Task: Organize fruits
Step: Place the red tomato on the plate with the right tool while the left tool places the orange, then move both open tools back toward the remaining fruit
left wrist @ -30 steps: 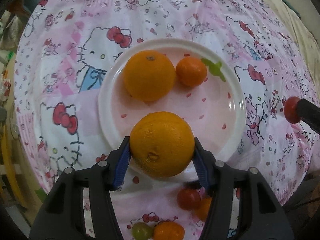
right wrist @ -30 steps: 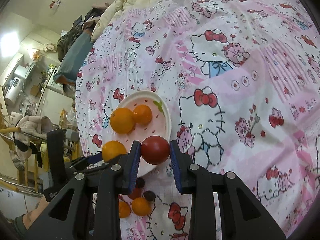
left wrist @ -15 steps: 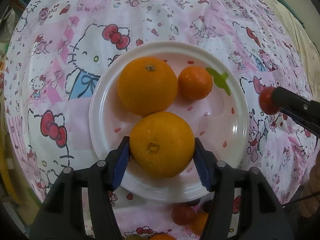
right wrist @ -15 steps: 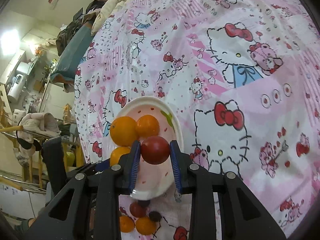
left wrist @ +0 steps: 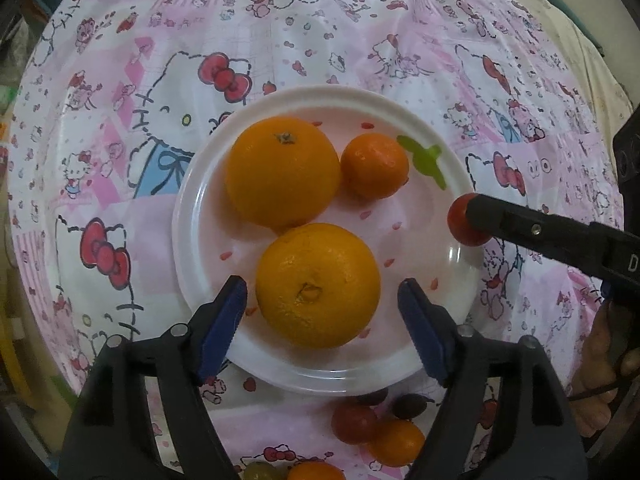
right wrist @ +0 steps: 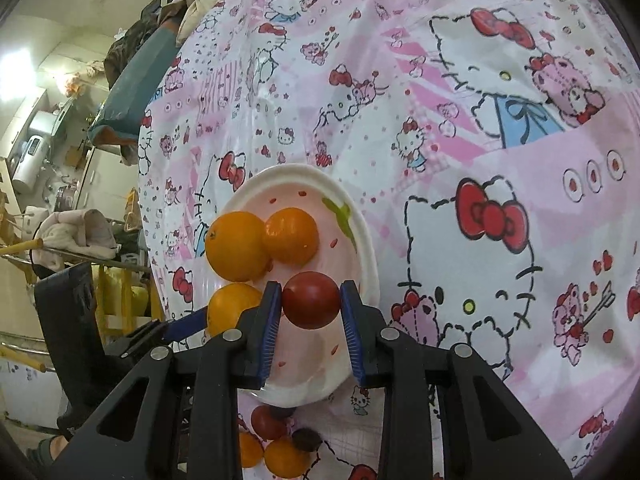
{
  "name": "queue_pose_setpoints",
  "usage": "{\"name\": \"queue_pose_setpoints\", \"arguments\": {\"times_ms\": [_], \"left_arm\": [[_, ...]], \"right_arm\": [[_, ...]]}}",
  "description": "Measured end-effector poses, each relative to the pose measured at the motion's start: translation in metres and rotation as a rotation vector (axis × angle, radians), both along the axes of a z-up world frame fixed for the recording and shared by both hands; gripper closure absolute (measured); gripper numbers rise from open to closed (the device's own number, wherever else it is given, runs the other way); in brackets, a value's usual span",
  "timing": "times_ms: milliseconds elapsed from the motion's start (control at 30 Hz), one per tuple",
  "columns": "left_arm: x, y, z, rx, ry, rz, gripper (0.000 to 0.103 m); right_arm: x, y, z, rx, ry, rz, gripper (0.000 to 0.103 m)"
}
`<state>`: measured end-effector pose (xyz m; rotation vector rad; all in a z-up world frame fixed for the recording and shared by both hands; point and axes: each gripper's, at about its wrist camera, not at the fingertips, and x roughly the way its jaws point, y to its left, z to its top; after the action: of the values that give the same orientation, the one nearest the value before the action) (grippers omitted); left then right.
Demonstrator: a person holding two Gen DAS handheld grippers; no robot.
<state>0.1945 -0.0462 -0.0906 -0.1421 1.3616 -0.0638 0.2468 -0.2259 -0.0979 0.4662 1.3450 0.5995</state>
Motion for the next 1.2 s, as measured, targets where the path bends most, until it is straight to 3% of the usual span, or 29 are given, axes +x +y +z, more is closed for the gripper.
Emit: {"name": "queue_pose_setpoints", "arguments": {"times_ms": [167, 233, 267, 300, 933, 1200], "left_arm": [[-0.003, -0.006, 0.005, -0.006, -0.012, -0.016, 0.028], [-0.004, -0.006, 0.006, -0.014, -0.010, -0.018, 0.028], [-0.004, -0.006, 0.007, -0.020, -0.010, -0.019, 0.028], [-0.004, -0.005, 0.007, -0.028, -0.010, -0.016, 0.028], [-0.019, 0.014, 0.018, -0.001, -0.058, 0.009, 0.028], [-0.039, 0.020, 0.035, 0.011, -0.085, 0.020, 0.028]], "right_arm": [[-0.001, 0.004, -0.002, 0.002, 0.014, 0.006, 0.068], [-0.001, 0.006, -0.001, 0.019, 0.017, 0.013, 0.053], [-0.001, 0.005, 0.001, 0.029, 0.010, 0.005, 0.034], [-0.002, 0.003, 0.003, 0.037, 0.001, -0.013, 0.026], [-0.002, -0.014, 0.018, 0.045, -0.026, -0.051, 0.026], [-0.012, -0.022, 0.033, 0.057, -0.046, -0.065, 0.026]]}}
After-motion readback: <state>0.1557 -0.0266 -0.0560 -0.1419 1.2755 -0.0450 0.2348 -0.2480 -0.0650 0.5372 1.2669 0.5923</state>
